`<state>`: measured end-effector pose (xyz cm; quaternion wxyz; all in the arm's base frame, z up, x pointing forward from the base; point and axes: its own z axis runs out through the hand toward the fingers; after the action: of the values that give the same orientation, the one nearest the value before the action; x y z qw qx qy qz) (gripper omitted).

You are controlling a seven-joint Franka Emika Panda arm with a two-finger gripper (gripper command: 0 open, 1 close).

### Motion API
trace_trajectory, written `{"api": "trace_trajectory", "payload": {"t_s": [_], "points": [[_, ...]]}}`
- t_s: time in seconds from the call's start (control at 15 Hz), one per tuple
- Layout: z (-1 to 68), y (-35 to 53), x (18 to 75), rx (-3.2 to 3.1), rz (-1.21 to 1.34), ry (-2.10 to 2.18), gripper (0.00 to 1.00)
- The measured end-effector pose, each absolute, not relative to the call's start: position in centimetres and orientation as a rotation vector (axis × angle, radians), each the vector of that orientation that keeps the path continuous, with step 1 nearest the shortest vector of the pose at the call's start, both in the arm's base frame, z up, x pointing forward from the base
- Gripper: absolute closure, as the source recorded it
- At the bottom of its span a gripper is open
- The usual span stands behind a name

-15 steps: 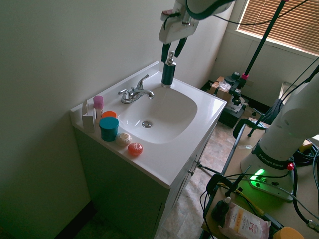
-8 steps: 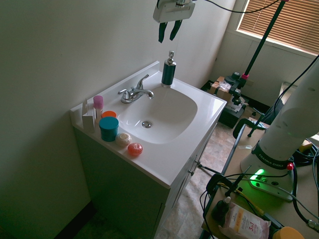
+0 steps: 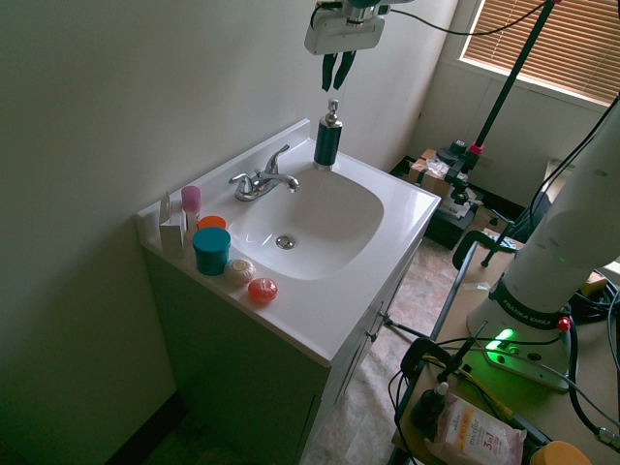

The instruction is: Press down on the sanitizer

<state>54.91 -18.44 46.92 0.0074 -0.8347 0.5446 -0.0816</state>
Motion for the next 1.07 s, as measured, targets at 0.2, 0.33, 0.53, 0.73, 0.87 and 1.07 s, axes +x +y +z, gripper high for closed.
{"api": "trace_trajectory", "payload": {"t_s": [0.2, 0.33, 0.53, 0.73, 0.87, 1.07], "points": [[46.0, -19.3, 54.9, -2.598, -0.234, 1.727, 1.00], [45.3, -19.8, 54.9, -2.596, -0.226, 1.738, 1.00], [44.9, -20.5, 54.8, -2.593, -0.217, 1.747, 1.00], [44.1, -21.3, 54.7, -2.593, -0.199, 1.755, 1.00], [43.8, -21.4, 54.8, -2.593, -0.202, 1.755, 1.00], [43.6, -21.3, 54.9, -2.592, -0.197, 1.755, 1.00]]}}
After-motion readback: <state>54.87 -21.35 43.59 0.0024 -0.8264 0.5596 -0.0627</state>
